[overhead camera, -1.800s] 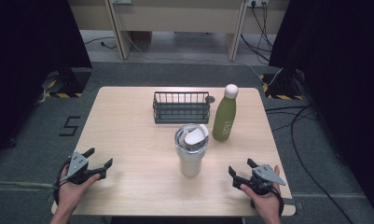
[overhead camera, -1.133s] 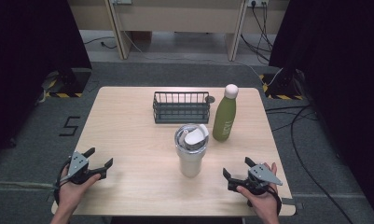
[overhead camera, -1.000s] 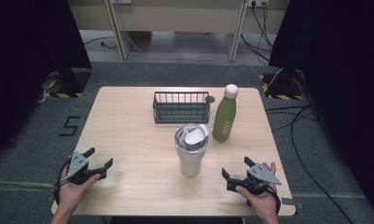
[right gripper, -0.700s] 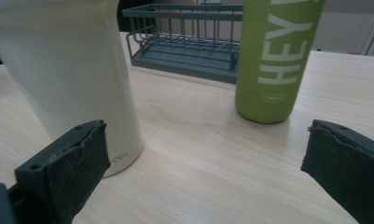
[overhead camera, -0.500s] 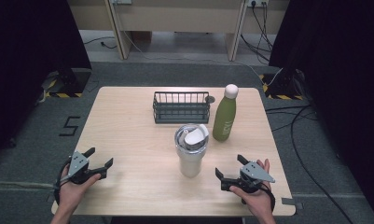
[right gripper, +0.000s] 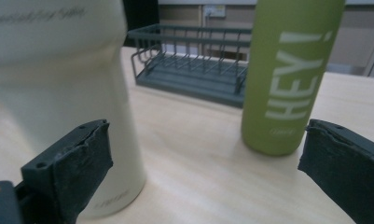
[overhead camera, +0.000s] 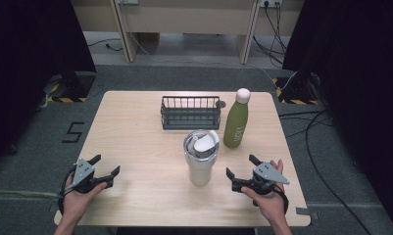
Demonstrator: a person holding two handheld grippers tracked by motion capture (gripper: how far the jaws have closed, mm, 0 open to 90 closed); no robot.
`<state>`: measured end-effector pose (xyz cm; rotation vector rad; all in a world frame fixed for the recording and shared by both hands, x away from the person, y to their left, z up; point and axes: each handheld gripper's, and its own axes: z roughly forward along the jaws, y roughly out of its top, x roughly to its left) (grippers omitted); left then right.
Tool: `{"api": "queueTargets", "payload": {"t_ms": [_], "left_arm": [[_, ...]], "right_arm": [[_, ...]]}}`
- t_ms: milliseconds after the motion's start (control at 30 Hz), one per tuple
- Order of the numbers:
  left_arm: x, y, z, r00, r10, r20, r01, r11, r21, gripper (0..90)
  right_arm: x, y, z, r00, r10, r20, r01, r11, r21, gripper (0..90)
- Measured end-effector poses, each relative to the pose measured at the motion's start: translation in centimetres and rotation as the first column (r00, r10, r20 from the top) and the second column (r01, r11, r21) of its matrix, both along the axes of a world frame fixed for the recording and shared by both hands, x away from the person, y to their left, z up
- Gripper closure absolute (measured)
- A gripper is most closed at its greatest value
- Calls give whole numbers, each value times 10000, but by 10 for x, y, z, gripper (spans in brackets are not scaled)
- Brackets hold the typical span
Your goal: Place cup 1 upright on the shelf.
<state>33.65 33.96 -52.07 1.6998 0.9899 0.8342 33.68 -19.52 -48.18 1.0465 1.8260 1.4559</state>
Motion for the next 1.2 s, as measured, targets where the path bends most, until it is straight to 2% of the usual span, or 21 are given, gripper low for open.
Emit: {"api": "queueTargets", "payload": {"t_ms": [100,200,300,500,633,667,700,800,833,867,933,1133,1200], "left_arm": [[0,0,0,10000,7,-11,-7,10000,17,137],[0,0,0,10000,19,1,-19,10000,20,137],[0,0,0,10000,21,1,-21,10000,17,137],[0,-2,0,10000,-40,29,40,10000,10,137],[1,-5,1,9999,-138,50,138,9999,80,136],[1,-5,1,9999,-138,50,138,9999,80,136],[1,-6,1,9999,-138,44,138,9999,83,137],[1,-6,0,9999,-158,23,158,9998,89,137],[1,-7,0,9999,-166,17,166,9998,92,137],[1,-7,0,9999,-166,17,166,9998,92,137],[1,-8,0,9998,-196,22,195,9998,86,137],[1,-10,1,9996,-283,51,283,9995,101,136],[2,-10,0,9996,-295,22,295,9995,122,136]], "right_arm": [[11,-1,5,9998,-177,135,176,9998,68,46],[26,-1,12,9989,-431,192,429,9990,144,107],[36,-1,17,9975,-659,272,654,9977,198,116],[43,-1,21,9969,-727,297,720,9971,232,120],[38,6,16,9997,-165,203,164,9999,27,126],[38,6,16,9997,-165,203,164,9999,27,126],[33,12,14,9995,265,165,-263,9996,-98,126],[27,18,12,9982,589,125,-586,9981,-189,105],[22,24,11,9958,916,59,-915,9956,-199,70],[22,24,11,9958,916,59,-915,9956,-199,70],[15,33,9,9906,1365,-42,-1366,9903,-274,39],[8,41,4,9837,1788,-188,-1794,9831,-373,15],[4,50,1,9770,2125,-196,-2132,9760,-443,6]]}}
